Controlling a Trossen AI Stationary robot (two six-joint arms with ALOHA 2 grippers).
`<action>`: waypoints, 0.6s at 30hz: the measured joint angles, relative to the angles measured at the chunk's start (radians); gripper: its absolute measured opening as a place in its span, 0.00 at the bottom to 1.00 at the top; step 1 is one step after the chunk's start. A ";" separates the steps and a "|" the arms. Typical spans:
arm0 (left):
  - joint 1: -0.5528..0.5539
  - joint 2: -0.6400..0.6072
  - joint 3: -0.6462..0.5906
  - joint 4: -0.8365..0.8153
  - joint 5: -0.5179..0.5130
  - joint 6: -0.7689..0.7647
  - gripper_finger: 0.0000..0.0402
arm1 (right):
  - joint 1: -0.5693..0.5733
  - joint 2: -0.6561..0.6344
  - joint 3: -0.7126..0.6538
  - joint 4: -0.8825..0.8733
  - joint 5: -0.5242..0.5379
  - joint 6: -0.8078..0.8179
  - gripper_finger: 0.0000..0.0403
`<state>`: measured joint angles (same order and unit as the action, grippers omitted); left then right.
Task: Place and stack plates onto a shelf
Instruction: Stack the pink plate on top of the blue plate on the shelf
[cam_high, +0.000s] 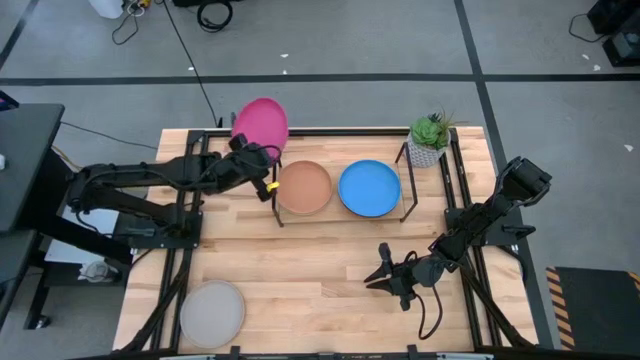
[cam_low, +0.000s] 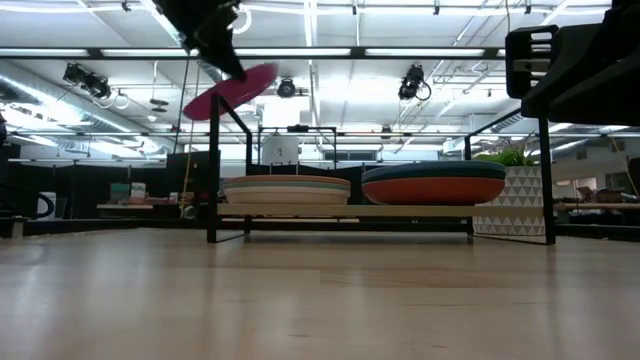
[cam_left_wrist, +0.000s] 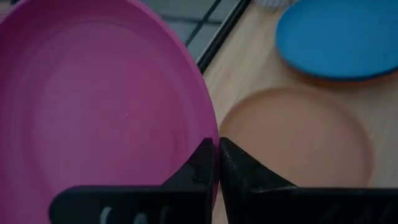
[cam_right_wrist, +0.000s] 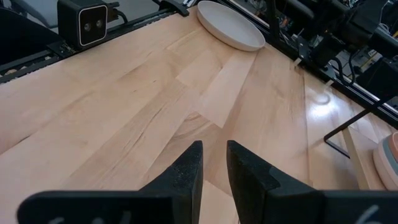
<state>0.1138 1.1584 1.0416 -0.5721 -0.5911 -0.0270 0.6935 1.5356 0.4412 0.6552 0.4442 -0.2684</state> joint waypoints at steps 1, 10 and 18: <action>-0.007 0.000 0.000 0.023 0.001 0.015 0.04 | 0.000 0.000 0.000 0.000 0.000 0.000 0.19; -0.053 0.000 0.000 0.181 0.155 0.094 0.04 | 0.000 0.000 0.000 0.000 0.000 -0.003 0.19; -0.095 0.024 -0.001 0.277 0.274 0.102 0.04 | 0.000 0.000 0.000 0.000 0.000 -0.004 0.19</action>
<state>0.0184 1.1827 1.0411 -0.2950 -0.3168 0.0753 0.6937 1.5356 0.4412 0.6552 0.4439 -0.2722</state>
